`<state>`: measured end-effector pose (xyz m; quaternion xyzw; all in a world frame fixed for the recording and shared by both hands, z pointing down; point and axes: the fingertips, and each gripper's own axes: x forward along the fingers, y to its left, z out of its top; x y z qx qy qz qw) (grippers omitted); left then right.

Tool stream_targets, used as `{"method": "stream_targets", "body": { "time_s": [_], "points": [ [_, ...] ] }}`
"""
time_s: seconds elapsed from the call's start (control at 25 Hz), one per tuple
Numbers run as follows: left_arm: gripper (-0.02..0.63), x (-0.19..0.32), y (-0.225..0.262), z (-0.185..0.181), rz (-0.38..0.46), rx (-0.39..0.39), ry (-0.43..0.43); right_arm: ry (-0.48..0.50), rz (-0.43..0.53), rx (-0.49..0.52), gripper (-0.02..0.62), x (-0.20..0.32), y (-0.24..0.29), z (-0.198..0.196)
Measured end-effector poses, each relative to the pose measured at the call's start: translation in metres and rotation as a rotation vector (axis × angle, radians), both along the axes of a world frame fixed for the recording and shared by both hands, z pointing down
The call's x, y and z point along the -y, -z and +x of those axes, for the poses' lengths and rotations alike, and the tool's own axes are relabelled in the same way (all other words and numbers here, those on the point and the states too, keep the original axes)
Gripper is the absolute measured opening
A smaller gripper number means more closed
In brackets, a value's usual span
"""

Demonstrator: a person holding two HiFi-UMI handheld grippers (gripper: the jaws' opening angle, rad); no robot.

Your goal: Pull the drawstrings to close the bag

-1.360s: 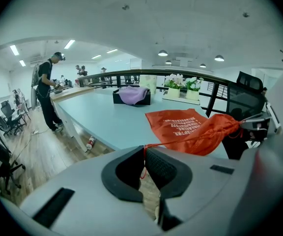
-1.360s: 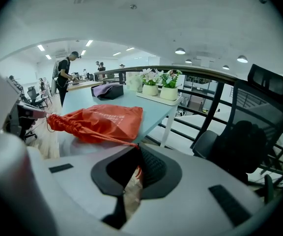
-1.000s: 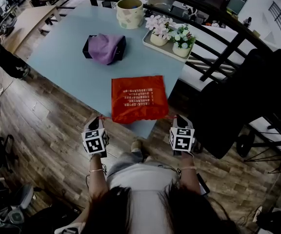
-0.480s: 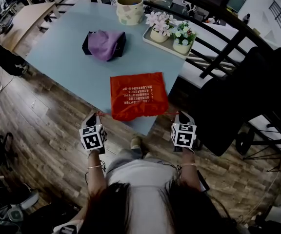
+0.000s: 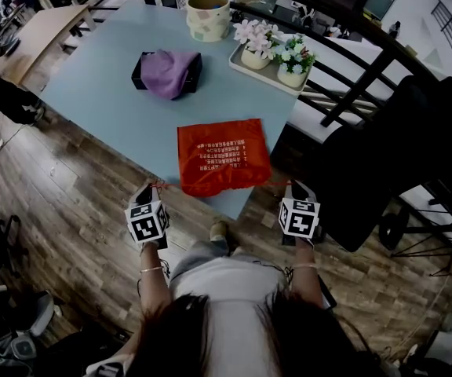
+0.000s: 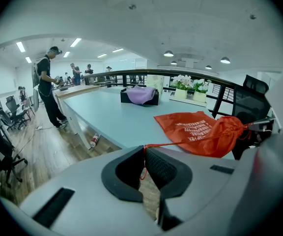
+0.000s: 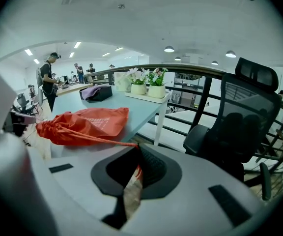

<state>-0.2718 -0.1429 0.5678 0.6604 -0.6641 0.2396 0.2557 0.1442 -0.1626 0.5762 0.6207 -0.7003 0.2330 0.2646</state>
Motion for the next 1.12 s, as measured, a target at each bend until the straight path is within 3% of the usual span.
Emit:
{"method": "stream_targets", "body": {
  "time_s": [1.12],
  "points": [
    [0.02,0.002,0.0,-0.013,-0.009,0.009,0.036,-0.056,-0.009,0.022,0.028,0.003,0.001,0.023]
  ]
}}
